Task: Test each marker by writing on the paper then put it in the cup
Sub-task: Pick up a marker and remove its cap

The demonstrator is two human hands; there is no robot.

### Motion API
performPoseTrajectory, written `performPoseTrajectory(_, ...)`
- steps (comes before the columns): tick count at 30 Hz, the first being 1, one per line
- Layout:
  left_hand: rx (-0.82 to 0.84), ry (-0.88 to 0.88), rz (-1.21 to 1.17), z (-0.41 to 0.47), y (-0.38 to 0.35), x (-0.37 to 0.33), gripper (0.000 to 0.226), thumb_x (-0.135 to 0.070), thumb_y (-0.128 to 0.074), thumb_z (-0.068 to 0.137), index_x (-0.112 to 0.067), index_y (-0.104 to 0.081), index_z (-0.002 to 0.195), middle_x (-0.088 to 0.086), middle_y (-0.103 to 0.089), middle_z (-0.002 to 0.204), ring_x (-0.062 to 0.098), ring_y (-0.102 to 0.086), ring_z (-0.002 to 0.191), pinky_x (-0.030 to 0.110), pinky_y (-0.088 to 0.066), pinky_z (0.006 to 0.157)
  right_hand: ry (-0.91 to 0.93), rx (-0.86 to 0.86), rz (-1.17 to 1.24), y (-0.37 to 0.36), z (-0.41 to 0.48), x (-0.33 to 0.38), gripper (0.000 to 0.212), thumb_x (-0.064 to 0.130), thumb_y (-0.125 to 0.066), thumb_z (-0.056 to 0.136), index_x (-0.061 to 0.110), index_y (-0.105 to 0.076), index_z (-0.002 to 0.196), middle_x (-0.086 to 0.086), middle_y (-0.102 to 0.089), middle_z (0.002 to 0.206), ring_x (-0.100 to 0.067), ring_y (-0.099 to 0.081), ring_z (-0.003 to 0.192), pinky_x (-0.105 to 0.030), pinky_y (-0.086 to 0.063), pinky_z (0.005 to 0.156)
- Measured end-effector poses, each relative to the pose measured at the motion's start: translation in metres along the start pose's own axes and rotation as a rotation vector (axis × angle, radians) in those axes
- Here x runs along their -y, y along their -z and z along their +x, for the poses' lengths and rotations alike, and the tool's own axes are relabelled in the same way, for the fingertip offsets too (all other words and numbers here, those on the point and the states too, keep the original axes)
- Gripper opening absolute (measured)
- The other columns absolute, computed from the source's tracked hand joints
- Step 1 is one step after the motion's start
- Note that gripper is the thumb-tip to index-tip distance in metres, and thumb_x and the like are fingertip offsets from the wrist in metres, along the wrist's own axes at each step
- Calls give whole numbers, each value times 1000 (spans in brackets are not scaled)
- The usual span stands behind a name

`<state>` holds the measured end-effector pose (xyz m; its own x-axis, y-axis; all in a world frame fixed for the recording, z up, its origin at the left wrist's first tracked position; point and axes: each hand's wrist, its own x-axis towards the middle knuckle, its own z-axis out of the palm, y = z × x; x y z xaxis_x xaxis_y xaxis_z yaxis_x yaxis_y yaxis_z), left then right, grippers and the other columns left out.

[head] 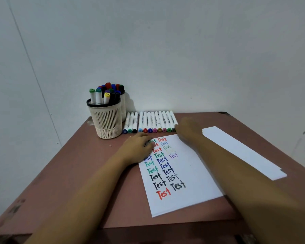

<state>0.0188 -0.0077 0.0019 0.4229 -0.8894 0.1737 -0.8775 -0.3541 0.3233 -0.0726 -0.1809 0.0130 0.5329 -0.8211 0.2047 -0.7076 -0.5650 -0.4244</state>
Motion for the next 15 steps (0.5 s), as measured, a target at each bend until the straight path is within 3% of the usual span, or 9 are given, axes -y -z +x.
performPoseTrajectory(4, 0, -3, 11, -1, 1, -1, 46, -38, -37, 98, -17, -42, 139, 3, -38, 145, 19, -36, 131, 31, -29, 107, -50, -67, 60, -4, 0, -1, 15, 10, -45, 92, 7, -60, 96, -15, -62, 107, -29, -55, 91, -31, -38, 69)
performPoseTrajectory(8, -9, -7, -32, 0, 1, 1, 43, -36, -36, 99, -18, -45, 137, 3, -40, 142, 18, -38, 128, 30, -30, 105, -185, -177, 378, 9, -2, -4, 22, 6, -41, 94, -2, -54, 110, -18, -59, 112, -32, -57, 98, -31, -39, 72)
performPoseTrajectory(12, -110, 28, -168, 1, 0, 3, 43, -34, -38, 99, -15, -44, 136, 4, -37, 142, 16, -36, 130, 23, -26, 102, -149, -264, 706, 29, -12, -11, 21, 8, -44, 94, 1, -54, 111, -12, -57, 101, -21, -50, 80, -26, -37, 62)
performPoseTrajectory(15, -235, 13, -198, -1, 0, 3, 48, -31, -42, 98, -13, -35, 142, 5, -29, 147, 17, -33, 132, 25, -25, 107, -85, -228, 884, 42, -31, -16, 11, 8, -46, 91, 12, -54, 98, -8, -56, 92, -14, -49, 65, -22, -39, 54)
